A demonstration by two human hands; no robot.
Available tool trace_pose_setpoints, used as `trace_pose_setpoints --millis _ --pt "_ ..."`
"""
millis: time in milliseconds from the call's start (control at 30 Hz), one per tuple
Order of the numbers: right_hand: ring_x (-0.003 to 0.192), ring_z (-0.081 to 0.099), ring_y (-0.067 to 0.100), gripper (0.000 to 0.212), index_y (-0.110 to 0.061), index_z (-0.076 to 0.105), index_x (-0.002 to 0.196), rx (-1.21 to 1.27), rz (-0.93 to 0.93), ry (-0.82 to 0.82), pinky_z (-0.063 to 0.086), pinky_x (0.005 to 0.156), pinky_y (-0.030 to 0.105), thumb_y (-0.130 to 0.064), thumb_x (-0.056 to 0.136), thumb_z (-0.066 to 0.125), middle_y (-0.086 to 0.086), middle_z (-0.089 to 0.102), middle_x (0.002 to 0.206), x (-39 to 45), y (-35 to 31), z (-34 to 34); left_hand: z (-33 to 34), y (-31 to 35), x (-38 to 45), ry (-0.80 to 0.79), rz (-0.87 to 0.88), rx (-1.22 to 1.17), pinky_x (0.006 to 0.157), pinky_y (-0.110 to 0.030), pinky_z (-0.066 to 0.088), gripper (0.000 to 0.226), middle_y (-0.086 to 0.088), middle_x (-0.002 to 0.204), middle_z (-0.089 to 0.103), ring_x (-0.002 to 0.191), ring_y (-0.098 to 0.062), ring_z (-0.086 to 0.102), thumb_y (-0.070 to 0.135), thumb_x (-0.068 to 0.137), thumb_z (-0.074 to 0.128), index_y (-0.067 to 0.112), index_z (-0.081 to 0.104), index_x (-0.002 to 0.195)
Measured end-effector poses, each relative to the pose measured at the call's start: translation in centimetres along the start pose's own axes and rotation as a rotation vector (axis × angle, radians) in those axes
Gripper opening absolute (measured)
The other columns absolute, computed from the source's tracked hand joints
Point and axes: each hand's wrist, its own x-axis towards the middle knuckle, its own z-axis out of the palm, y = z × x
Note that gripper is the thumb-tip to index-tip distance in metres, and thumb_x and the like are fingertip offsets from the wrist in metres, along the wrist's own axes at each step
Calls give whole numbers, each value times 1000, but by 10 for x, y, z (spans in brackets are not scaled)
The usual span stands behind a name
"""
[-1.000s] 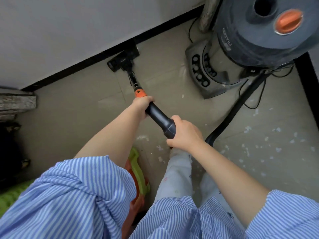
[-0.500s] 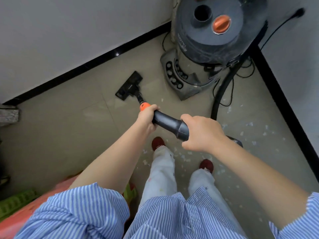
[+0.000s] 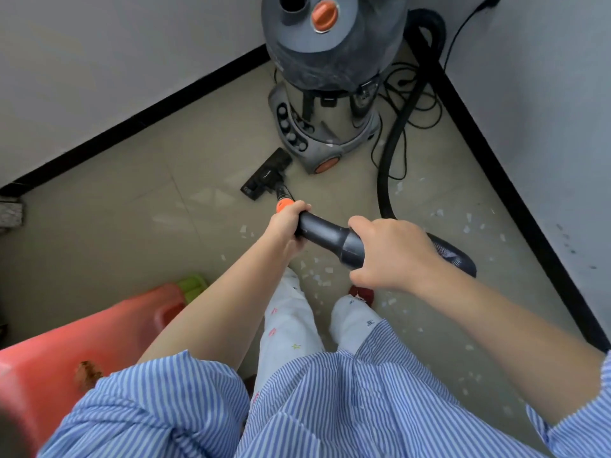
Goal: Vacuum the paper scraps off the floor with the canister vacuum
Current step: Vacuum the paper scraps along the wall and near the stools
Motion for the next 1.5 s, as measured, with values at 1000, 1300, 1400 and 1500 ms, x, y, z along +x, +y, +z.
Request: trace_pose_setpoints --millis 1000,1300,1400,1500 --pt "92 59 27 48 -17 49 117 26 -13 21 32 65 28 -39 76 62 3 63 101 -34 100 48 70 -66 2 31 -157 75 60 -30 46 14 -7 78 46 66 -17 49 7 90 55 8 41 87" --pt "94 58 30 51 -16 47 120 7 -31 18 33 68 30 -39 78 63 6 62 103 27 69 51 41 -12 37 46 -159 129 82 -30 43 10 -7 81 48 83 -24 55 9 93 52 6 43 92" --pt "95 57 30 51 -15 45 122 35 -28 27 29 67 28 -39 79 60 5 61 105 53 36 63 11 11 55 77 -131 167 82 -29 41 16 -8 86 50 91 -22 51 10 93 53 5 41 103" --pt "95 57 30 47 -13 44 118 70 -11 32 27 68 28 -38 80 59 6 59 105 82 0 73 -22 35 75 114 -119 207 80 -29 41 14 -7 84 51 77 -20 53 10 92 53 6 44 102"
